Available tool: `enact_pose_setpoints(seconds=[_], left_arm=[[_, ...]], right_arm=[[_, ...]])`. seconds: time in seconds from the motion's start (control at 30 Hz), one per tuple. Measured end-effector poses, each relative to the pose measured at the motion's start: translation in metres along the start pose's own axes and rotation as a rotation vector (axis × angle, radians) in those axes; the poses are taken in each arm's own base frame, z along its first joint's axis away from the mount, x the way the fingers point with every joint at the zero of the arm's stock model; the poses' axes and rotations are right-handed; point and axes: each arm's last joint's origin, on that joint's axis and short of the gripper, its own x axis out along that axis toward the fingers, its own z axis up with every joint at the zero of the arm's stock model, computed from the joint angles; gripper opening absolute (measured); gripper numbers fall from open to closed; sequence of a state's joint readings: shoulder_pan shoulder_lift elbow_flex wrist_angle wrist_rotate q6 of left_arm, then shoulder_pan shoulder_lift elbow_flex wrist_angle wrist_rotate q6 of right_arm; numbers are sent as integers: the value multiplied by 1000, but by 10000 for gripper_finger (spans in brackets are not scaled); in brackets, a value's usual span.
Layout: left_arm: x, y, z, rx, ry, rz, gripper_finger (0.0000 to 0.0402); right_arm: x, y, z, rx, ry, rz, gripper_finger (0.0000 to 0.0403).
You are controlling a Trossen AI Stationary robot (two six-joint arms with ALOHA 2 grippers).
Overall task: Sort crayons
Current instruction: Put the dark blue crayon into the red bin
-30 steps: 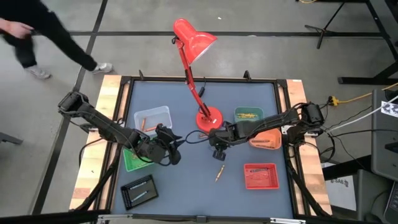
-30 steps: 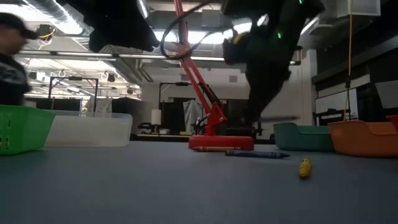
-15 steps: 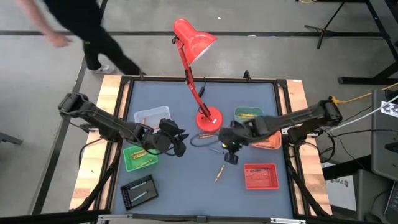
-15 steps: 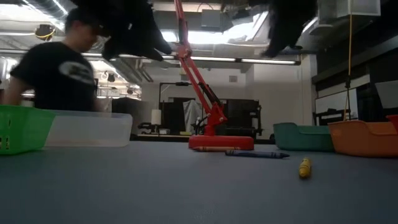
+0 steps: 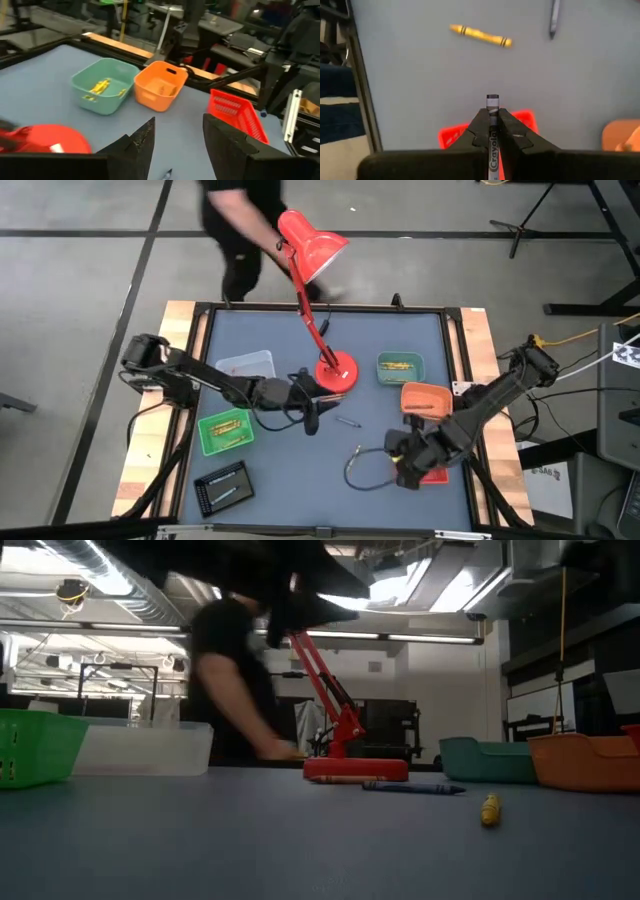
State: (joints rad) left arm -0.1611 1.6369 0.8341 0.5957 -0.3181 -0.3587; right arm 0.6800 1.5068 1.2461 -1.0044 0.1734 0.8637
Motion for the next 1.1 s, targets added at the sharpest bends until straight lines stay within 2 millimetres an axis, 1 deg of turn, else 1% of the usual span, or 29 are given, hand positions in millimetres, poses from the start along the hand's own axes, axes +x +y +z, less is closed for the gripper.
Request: enact_pose_setpoints(seconds=[0.07,0.2,0.33,0.47,0.7,0.9,1.03,1.1], left_arm=[[7,4,-6,-2,1,-29,145],[20,13,-21,16,42,-57,135],[31,21,-37,73,67,-78,129],[39,29,-52,123,115,-103,126],[48,37,-77,266,197,-166,126],[53,44,-101,333,265,-161,126],[54,46,-108,378,285,-162,126],[54,46,-108,398,282,-164,126]], right_arm=[[4,4,-11,3,17,-6,14],[14,7,-31,-45,54,-28,14],[26,3,-47,-87,93,-68,15],[38,-4,-57,-101,140,-98,15],[51,-14,-67,-112,183,-134,15],[56,-18,-71,-117,193,-146,15],[57,-18,-71,-116,191,-143,15],[57,-17,-71,-114,185,-136,15]])
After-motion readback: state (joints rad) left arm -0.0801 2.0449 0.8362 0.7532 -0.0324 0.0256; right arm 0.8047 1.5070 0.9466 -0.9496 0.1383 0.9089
